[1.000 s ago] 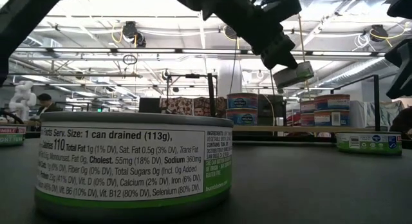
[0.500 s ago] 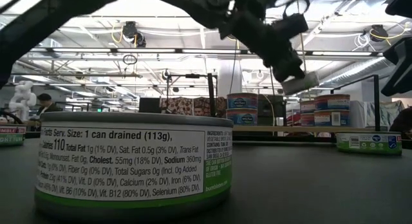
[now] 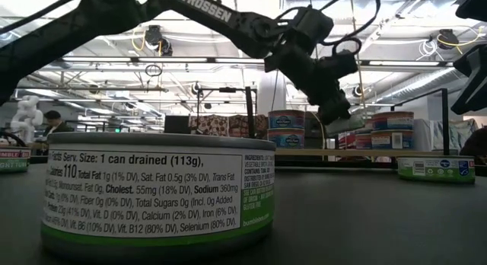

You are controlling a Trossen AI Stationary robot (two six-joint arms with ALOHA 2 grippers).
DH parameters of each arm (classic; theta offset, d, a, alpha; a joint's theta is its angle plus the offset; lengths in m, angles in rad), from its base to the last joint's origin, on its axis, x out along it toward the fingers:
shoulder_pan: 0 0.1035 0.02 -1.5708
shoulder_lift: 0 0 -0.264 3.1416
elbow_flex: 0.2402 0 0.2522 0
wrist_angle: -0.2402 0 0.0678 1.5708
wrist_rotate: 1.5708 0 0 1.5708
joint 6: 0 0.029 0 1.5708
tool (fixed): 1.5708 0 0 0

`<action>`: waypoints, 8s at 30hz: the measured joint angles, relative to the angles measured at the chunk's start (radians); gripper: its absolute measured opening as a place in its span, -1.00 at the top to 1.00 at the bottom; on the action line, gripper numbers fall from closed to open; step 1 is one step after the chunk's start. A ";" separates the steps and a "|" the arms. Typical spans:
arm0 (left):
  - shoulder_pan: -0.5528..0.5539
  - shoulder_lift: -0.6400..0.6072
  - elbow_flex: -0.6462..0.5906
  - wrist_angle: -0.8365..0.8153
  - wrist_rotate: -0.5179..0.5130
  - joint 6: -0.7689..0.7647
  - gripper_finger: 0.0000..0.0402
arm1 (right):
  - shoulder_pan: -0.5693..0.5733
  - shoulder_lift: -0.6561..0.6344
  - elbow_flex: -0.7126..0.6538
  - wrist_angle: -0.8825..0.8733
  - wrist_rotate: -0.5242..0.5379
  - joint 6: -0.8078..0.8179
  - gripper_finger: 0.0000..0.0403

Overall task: Stack canned seafood by type on shelf
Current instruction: Put the green tuna can on the shelf, then put the green tuna can aligned with the other green tuna can on the shelf

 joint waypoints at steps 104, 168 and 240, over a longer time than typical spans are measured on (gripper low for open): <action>-0.259 -1.103 -1.061 0.034 -0.378 -0.647 0.97 | -0.945 -0.161 0.449 -0.289 -0.185 -1.027 0.97; -0.252 -1.017 -1.745 1.458 -0.202 -0.604 0.97 | -1.648 0.230 0.496 -0.116 -0.597 -1.186 1.00; -0.848 -0.283 -0.252 -0.682 0.026 -0.711 0.12 | -0.135 0.219 0.233 0.506 -0.212 -0.803 1.00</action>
